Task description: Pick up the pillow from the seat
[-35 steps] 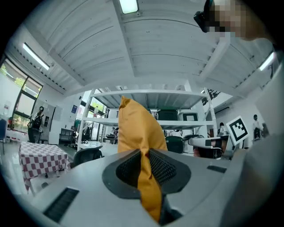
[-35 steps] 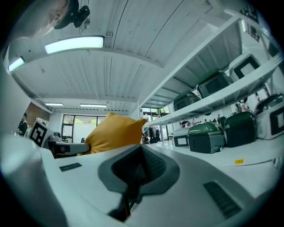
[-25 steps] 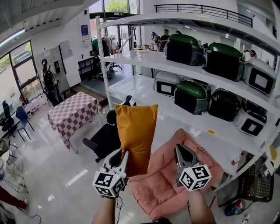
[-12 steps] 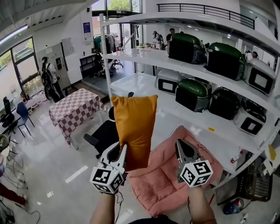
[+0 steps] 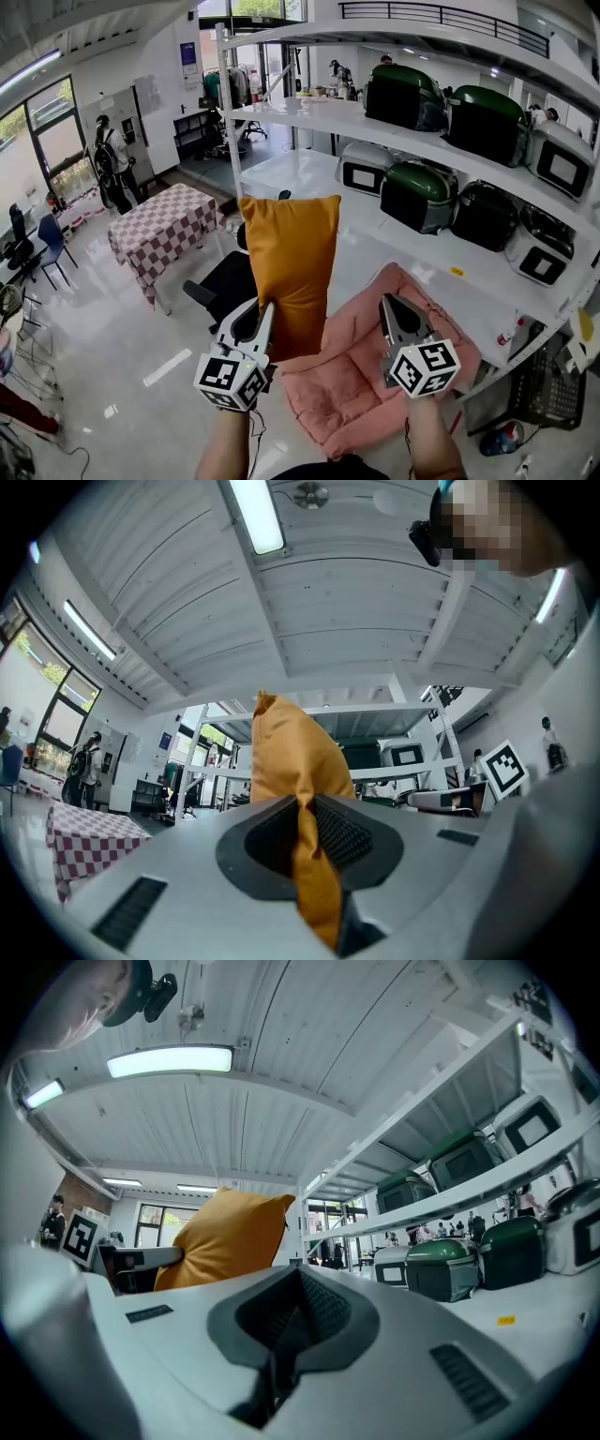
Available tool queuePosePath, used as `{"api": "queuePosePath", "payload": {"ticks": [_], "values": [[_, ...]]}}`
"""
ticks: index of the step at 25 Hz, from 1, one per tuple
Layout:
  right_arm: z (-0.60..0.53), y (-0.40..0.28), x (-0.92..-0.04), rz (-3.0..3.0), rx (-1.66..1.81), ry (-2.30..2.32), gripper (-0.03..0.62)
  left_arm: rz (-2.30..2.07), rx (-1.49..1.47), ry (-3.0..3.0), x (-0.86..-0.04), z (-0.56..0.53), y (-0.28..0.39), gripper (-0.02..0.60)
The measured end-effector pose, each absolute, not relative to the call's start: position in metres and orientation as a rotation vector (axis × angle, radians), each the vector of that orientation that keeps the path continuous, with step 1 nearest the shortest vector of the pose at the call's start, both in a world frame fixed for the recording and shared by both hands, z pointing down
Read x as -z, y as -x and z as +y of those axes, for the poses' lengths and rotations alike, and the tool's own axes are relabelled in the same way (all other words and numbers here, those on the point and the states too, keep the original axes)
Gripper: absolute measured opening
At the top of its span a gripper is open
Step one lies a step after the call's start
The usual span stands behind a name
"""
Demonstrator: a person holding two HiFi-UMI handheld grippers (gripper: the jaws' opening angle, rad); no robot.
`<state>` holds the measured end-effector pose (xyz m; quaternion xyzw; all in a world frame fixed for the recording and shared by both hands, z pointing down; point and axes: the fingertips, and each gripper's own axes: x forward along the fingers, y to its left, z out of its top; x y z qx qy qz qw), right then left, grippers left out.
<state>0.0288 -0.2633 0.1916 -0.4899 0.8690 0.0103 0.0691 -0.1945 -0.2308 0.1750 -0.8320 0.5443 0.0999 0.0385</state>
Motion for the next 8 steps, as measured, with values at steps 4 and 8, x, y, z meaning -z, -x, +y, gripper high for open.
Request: {"api": "queuePosePath", "payload": {"ticks": [4,8], "values": [[-0.2632,-0.0272,-0.1914,2.618,-0.035,1.474,0.002,1.677,-0.315,2.544,-0.1747,-0.2299,0.1977,0.058],[-0.2644,-0.0270,-0.1904,2.618,-0.037,1.474,0.002,1.682,-0.319,2.542,-0.1735,-0.2306,0.1993,0.058]]}}
